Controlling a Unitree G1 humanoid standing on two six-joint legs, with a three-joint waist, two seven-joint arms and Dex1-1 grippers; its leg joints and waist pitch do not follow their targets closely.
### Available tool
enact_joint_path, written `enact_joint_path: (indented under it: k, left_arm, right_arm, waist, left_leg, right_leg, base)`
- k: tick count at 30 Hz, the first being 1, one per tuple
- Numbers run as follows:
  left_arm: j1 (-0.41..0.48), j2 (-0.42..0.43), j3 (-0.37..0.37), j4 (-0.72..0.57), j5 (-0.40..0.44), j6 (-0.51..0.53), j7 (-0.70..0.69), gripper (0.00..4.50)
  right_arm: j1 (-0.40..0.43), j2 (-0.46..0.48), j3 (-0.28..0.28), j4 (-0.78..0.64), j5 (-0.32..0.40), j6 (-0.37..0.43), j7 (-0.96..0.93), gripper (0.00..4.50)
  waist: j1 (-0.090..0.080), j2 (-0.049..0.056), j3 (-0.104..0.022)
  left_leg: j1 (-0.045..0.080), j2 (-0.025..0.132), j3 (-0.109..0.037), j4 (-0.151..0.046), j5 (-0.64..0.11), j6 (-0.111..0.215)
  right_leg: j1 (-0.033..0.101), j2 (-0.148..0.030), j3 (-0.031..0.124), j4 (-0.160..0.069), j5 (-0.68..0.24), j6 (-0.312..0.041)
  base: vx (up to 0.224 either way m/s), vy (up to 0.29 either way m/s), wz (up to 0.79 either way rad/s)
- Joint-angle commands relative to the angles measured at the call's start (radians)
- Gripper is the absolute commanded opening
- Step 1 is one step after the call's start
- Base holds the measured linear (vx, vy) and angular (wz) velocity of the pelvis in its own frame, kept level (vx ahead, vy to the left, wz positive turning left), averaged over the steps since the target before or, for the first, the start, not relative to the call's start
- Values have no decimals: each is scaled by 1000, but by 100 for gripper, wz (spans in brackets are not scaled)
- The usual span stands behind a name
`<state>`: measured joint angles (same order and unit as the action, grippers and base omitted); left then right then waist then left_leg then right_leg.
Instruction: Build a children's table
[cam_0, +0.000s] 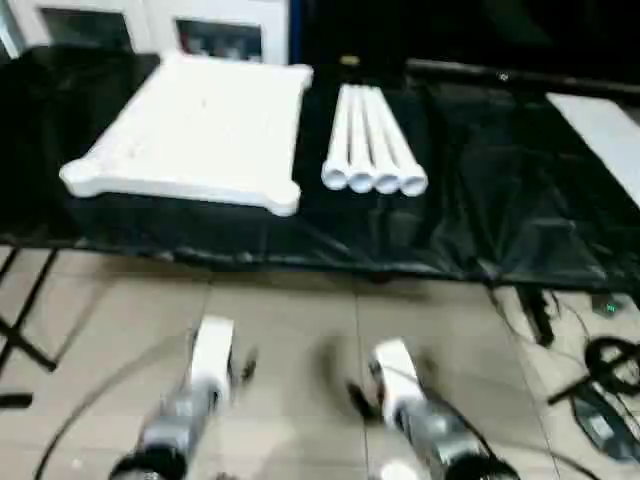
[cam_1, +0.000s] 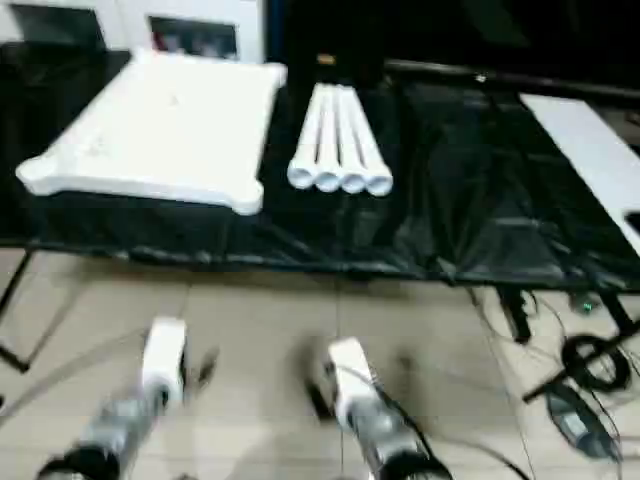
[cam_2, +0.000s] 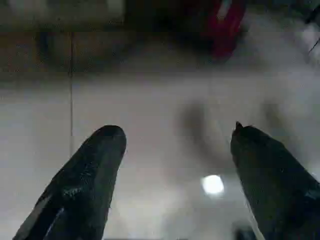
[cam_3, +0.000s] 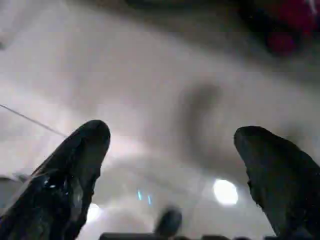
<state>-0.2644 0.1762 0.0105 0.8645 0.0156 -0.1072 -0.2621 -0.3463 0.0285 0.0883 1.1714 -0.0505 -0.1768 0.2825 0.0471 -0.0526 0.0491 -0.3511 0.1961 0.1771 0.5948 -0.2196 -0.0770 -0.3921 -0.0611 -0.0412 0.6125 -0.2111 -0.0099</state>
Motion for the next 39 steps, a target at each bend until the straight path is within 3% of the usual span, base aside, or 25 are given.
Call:
enact_joint_path:
  k: [1,4,8,10,11,13,14,15,17,20,21,25,27,28,29,30,31,32,33,34,35,36,37,38,39]
  left_arm:
    - [55,31,-44,-116,39,-65,-31,381]
    - [118,68,-45,-241,29,-105,-76,381]
    - [246,122,22,-544,-28,-145,-90,381]
    - [286,131,45,-644,-52,-118,-101,381]
    - [339,146,64,-770,-82,-76,-115,381]
    - [369,152,81,-838,-76,-48,-96,381]
    - [405,157,98,-918,-102,7,-92,381]
    - [459,165,129,-1047,-144,72,-90,381]
    - [480,168,144,-1096,-151,87,-82,381]
    - [490,173,247,-1242,-125,145,8,381]
    - [457,168,277,-1251,-110,174,45,381]
    - [321,172,291,-1200,-76,211,104,381]
    - [271,182,255,-1167,-74,229,94,381]
    - [222,168,205,-1139,-108,275,77,381]
    - [206,156,187,-1134,-119,297,76,381]
    - [192,142,172,-1121,-123,296,77,381]
    - [175,129,156,-1106,-110,283,83,381]
    - [157,119,137,-1079,-105,284,75,381]
    - [141,112,123,-1056,-103,288,54,381]
    - [135,103,115,-1037,-101,282,43,381]
    - [132,96,111,-1025,-100,277,36,381]
    - [120,78,116,-1005,-91,297,52,381]
    - [102,71,119,-986,-88,306,61,381]
    - [88,65,122,-972,-99,318,58,381]
    - [73,60,123,-958,-108,331,58,381]
  right_arm:
    - [13,-34,5,-64,8,-33,74,450]
    - [46,-55,-13,-187,66,-38,164,450]
    - [201,-110,14,-642,157,51,256,450]
    - [249,-126,18,-772,190,90,275,450]
    - [306,-150,21,-921,228,132,300,450]
    - [340,-166,21,-1009,249,156,308,450]
    - [376,-185,19,-1097,274,178,314,450]
    - [421,-211,5,-1224,320,228,309,450]
    - [436,-218,-4,-1274,340,254,301,450]
    - [445,-193,-101,-1438,360,365,158,450]
    - [423,-175,-133,-1456,368,405,106,450]
    - [346,-133,-193,-1457,360,435,-3,450]
    - [323,-126,-206,-1454,369,454,-37,450]
    - [301,-139,-213,-1456,390,493,-59,450]
    - [296,-149,-214,-1462,401,505,-57,450]
    - [296,-153,-210,-1467,405,510,-53,450]
    - [292,-157,-209,-1466,411,508,-44,450]
    - [288,-163,-198,-1456,398,494,-28,450]
    - [278,-166,-186,-1446,370,502,-24,450]
    - [271,-167,-178,-1435,341,512,-33,450]
    - [265,-167,-173,-1427,319,522,-42,450]
    - [254,-164,-176,-1426,313,537,-56,450]
    - [246,-162,-182,-1424,335,550,-49,450]
    - [245,-164,-185,-1418,344,562,-47,450]
    - [245,-171,-181,-1410,338,569,-46,450]
  waist:
    - [2,16,-51]
    - [5,15,-52]
    - [11,14,-50]
    - [13,15,-46]
    - [10,12,-33]
    - [10,17,-32]
    - [12,24,-31]
    - [11,19,-30]
    - [10,20,-28]
    - [10,18,-29]
    - [12,33,-29]
    - [9,34,-34]
    - [11,51,-39]
    - [9,56,-48]
    - [12,83,-52]
    - [12,87,-50]
    - [15,90,-53]
    - [16,76,-63]
    - [20,63,-71]
    - [34,72,-71]
    - [35,68,-68]
    - [37,61,-72]
    - [32,71,-67]
    - [23,90,-55]
    - [23,90,-55]
  left_leg:
    - [1,55,-10,-78,-117,82]
    - [-1,58,-9,-75,-83,108]
    - [1,55,-7,-76,-102,110]
    - [3,57,-7,-79,-128,97]
    - [3,56,-5,-91,-234,67]
    - [7,58,-7,-96,-302,31]
    - [9,57,-9,-96,-309,23]
    - [5,56,-8,-96,-311,13]
    - [4,51,-10,-98,-337,7]
    - [2,48,-12,-98,-315,-3]
    - [3,44,-14,-98,-310,-15]
    - [8,35,-13,-91,-279,-35]
    - [10,30,-14,-89,-244,-46]
    - [9,26,-12,-81,-199,-49]
    - [7,24,-17,-78,-167,-60]
    - [3,24,-17,-77,-153,-61]
    - [-8,11,-6,-67,-139,-17]
    - [-30,-2,-2,-46,-102,69]
    - [-41,-9,-6,-25,-75,125]
    - [-59,-2,-36,21,-46,203]
    - [-97,4,-73,81,-44,220]
    - [-108,2,-87,106,-41,209]
    - [-118,5,-115,114,-25,175]
    - [-83,6,-111,31,1,164]
    - [-83,6,-111,31,1,164]
  right_leg:
    - [45,-90,47,-51,48,-284]
    - [49,-90,47,-46,103,-281]
    - [45,-75,47,-49,106,-248]
    - [43,-73,47,-51,67,-243]
    - [36,-71,48,-69,-99,-218]
    - [29,-68,51,-80,-215,-181]
    - [26,-68,52,-82,-236,-171]
    - [27,-66,54,-81,-242,-155]
    - [21,-61,53,-87,-285,-129]
    - [21,-57,53,-87,-270,-108]
    - [19,-56,53,-84,-268,-102]
    - [16,-51,50,-83,-232,-81]
    - [15,-47,50,-75,-163,-87]
    - [24,-45,48,-71,-75,-95]
    - [29,-45,46,-59,-9,-108]
    - [30,-46,46,-56,23,-115]
    - [41,-63,56,-59,55,-135]
    - [64,-95,77,-67,84,-164]
    - [81,-125,97,-77,107,-176]
    - [91,-196,137,-102,100,-209]
    - [112,-261,173,-118,39,-238]
    - [115,-274,183,-124,6,-252]
    - [102,-263,169,-124,-54,-289]
    - [66,-169,101,-115,-149,-301]
    - [66,-169,101,-115,-149,-301]
  base:
    - [0,0,0]
    - [0,0,0]
    - [0,0,0]
    - [0,0,0]
    - [0,0,0]
    - [0,0,0]
    - [0,0,0]
    - [0,0,0]
    - [0,0,0]
    - [0,0,0]
    - [0,0,0]
    - [0,0,0]
    - [0,0,0]
    - [0,0,0]
    - [0,0,0]
    - [0,0,0]
    - [0,0,0]
    - [0,0,0]
    - [0,0,0]
    - [0,0,0]
    - [16,57,-8]
    - [-3,98,-17]
    - [-3,98,-17]
    - [-26,124,-11]
    - [-26,164,-1]
